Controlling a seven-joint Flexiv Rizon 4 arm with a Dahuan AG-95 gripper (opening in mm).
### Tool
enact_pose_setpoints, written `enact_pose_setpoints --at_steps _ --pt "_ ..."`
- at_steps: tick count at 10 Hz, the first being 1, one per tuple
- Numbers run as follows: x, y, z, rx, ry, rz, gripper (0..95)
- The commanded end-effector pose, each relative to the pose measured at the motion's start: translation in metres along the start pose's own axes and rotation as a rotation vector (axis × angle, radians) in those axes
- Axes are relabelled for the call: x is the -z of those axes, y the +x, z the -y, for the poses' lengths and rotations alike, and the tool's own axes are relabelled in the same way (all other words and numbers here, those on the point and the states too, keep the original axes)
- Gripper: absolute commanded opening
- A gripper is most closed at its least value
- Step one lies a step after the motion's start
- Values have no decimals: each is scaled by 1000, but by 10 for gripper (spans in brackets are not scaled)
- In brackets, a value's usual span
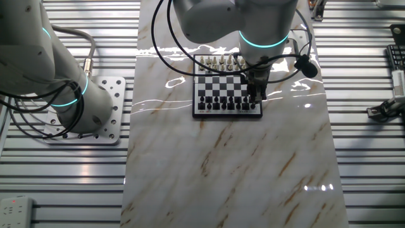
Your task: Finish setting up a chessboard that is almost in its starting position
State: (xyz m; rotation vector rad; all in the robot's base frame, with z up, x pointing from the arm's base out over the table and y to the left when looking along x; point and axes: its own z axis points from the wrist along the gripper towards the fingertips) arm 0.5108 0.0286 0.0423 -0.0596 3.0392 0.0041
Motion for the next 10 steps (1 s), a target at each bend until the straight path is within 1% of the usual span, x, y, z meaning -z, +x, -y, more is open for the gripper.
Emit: enact_pose_setpoints --at_steps 1,6,10 --pt "0 0 0 1 4 0 190" --pt "1 0 0 -4 6 -5 190" --pt "5 -1 0 -4 1 -11 190"
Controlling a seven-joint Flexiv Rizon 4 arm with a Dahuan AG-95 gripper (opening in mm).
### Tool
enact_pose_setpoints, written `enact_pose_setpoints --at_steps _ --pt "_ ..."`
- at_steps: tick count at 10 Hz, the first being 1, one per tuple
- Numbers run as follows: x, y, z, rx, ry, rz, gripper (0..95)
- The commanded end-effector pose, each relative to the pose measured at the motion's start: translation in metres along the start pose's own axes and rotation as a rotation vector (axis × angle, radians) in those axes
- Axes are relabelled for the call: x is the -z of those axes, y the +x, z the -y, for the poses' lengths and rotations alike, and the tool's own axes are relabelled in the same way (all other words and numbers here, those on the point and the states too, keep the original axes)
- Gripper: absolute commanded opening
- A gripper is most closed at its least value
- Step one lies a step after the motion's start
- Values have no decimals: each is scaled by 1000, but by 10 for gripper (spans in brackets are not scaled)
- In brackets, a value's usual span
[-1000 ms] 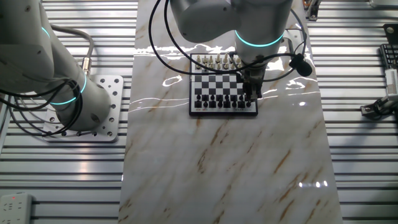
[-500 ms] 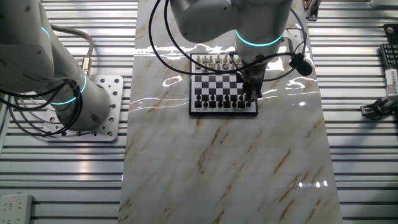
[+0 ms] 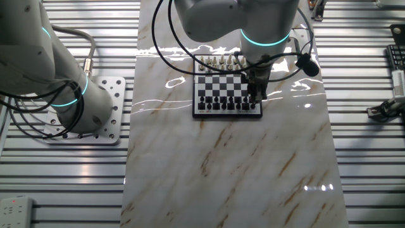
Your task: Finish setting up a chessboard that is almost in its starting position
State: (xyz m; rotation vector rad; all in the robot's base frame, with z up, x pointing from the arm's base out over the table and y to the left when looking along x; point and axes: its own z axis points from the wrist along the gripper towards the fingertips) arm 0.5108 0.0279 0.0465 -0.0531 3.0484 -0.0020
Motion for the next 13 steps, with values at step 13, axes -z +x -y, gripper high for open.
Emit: enact_pose_setpoints --at_steps 13 --pt "34 0 -7 -11 11 -35 190"
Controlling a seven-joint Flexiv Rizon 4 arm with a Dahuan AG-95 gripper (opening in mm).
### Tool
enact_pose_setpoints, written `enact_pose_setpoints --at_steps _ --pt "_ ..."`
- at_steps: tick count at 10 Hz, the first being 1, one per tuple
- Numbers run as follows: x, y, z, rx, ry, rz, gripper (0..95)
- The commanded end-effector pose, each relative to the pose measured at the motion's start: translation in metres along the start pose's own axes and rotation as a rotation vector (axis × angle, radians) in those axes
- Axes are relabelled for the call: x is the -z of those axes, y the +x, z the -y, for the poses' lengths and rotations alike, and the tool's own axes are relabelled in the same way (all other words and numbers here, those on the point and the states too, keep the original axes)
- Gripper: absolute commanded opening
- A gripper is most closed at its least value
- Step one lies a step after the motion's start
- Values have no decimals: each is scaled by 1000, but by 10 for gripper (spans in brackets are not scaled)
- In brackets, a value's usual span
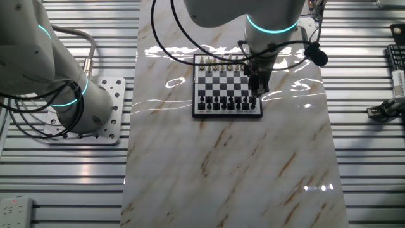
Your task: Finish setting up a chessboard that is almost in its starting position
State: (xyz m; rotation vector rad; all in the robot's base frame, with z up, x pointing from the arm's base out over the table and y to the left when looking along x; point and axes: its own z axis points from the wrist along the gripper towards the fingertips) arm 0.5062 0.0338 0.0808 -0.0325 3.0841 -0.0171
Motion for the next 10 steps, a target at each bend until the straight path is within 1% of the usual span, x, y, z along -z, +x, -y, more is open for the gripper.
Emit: enact_pose_setpoints --at_steps 1,2,3,4,7,8,10 --pt "2 -1 -2 5 6 4 190" --pt "2 -1 -2 5 8 4 190" --pt "3 -2 -2 0 21 9 190" --pt "3 -2 -2 -3 27 8 190" --pt "5 -5 -4 -3 26 10 190" --pt "6 -7 -5 -5 25 12 190" --pt "17 -18 -10 -12 26 12 190"
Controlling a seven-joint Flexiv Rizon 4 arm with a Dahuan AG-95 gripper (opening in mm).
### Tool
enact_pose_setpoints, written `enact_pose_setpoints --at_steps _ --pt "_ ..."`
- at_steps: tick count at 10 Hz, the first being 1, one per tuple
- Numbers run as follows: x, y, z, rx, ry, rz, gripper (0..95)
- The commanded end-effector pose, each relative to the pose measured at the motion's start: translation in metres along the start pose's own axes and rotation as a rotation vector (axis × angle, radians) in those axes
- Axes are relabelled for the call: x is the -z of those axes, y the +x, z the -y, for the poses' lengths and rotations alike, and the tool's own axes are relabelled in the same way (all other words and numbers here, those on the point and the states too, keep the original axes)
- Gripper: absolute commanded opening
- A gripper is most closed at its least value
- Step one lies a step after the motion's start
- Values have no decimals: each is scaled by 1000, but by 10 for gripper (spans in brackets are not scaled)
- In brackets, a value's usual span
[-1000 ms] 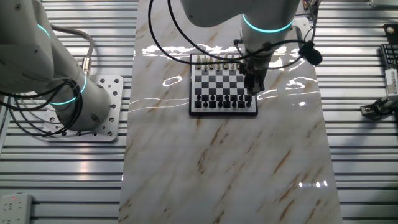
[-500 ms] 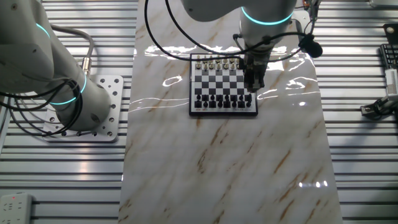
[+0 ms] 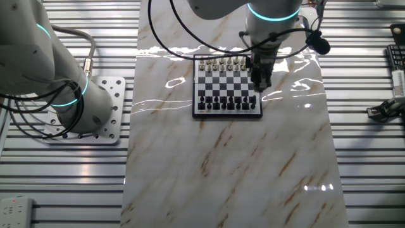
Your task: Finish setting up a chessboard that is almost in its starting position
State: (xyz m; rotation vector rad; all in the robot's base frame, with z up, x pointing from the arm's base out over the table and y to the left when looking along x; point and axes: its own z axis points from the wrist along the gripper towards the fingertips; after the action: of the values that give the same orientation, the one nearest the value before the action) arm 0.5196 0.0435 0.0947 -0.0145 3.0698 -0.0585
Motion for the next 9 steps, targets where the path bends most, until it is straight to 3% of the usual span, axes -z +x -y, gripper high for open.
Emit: enact_pose_setpoints --at_steps 1,4,6,9 --pt "9 -7 -3 2 -3 -1 190" --pt "12 -10 -4 32 0 10 190" --pt "12 -10 -4 46 21 0 190" --pt "12 -10 -4 54 20 3 190"
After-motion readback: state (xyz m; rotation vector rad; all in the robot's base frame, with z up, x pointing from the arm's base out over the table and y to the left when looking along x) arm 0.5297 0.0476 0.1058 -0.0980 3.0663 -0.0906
